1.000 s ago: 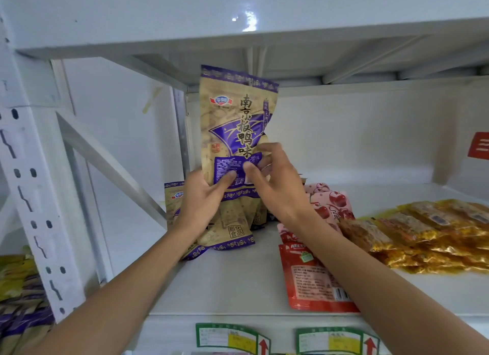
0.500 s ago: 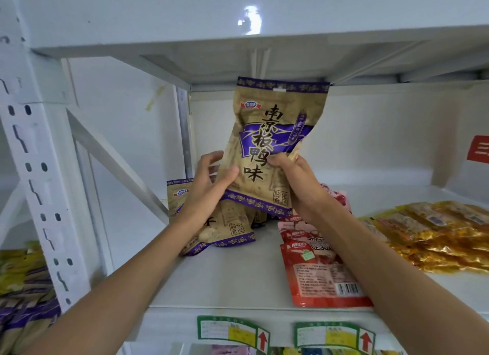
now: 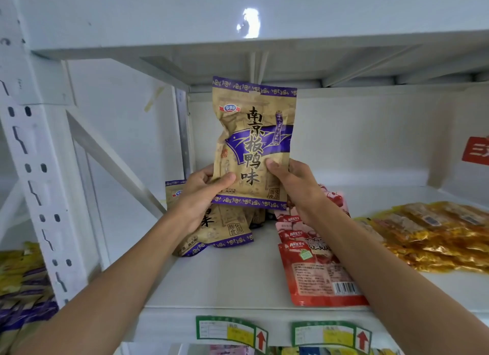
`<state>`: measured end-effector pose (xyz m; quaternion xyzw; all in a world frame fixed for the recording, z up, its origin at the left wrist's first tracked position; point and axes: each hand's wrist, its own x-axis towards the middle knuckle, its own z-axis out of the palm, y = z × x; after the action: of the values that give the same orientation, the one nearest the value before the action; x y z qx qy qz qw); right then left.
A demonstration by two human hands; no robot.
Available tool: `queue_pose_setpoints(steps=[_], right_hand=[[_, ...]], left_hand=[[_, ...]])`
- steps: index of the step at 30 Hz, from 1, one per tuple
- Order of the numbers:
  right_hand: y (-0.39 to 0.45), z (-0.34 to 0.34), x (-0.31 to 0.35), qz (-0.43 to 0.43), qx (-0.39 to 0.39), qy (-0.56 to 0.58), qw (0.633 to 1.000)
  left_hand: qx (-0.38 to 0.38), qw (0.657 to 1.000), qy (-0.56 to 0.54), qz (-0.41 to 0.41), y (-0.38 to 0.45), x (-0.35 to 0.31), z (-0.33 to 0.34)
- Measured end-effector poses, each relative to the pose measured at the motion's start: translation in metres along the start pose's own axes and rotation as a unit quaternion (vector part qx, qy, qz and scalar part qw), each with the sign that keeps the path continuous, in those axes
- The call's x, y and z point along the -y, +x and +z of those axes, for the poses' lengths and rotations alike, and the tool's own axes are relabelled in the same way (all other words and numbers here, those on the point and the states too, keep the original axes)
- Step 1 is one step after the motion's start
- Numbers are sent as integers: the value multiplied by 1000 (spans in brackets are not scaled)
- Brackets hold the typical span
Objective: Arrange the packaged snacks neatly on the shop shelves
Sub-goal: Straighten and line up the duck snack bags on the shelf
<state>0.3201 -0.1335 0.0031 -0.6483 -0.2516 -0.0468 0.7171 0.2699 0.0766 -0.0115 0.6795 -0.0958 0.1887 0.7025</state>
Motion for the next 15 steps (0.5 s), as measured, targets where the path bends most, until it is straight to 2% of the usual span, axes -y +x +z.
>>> queue_pose_setpoints(steps=[5, 11, 15], right_hand=[[0, -2, 0, -12, -18, -16, 1000], [-3, 1, 0, -8, -5, -33, 999], [-1, 3, -3, -18, -2, -53, 998]], left_hand=[[27, 1000, 13, 4, -1, -1, 2], [0, 999, 0, -35, -2, -1, 4], [-13, 1000, 10, -26, -4, -2, 5]])
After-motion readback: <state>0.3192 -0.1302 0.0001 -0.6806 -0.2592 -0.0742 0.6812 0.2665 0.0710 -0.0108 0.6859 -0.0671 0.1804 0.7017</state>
